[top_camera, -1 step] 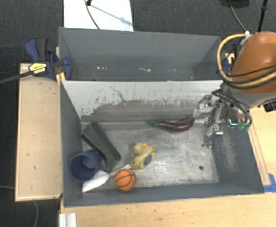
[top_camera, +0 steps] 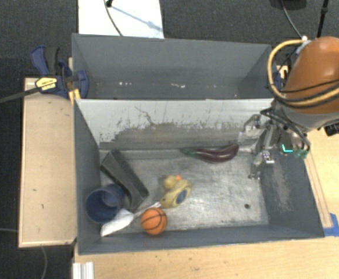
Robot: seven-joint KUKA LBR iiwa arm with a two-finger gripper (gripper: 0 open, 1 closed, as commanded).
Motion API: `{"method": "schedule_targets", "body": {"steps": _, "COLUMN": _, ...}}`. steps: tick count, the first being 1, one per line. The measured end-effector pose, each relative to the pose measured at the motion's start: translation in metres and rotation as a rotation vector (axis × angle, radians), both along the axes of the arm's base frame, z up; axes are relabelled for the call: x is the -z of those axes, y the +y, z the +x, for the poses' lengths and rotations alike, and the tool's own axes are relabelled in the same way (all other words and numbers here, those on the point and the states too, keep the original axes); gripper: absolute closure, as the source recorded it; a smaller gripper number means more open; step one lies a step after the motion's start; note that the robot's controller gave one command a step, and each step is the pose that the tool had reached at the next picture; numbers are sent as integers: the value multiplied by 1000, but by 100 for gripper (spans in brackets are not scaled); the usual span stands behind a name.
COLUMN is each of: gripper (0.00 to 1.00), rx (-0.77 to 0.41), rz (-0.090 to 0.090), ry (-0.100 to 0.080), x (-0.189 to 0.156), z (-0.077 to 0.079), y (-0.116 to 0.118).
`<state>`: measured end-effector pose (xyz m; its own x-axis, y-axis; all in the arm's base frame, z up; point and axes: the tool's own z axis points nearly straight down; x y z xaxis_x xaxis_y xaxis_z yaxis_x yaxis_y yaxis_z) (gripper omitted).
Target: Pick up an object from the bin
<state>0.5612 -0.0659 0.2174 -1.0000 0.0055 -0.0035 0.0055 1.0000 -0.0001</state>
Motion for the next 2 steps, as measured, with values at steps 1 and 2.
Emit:
{"method": "schedule_targets", "body": {"steps": 1, "gripper": 0, "rx": 59, "rz": 1, "ry": -3, "x": 24, "z": 12, "y": -12}}
{"method": "schedule_targets", "body": {"steps": 2, "gripper": 0, "rx": 130, "rz": 0, "ry": 3, "x": 40, "z": 15, "y": -14}}
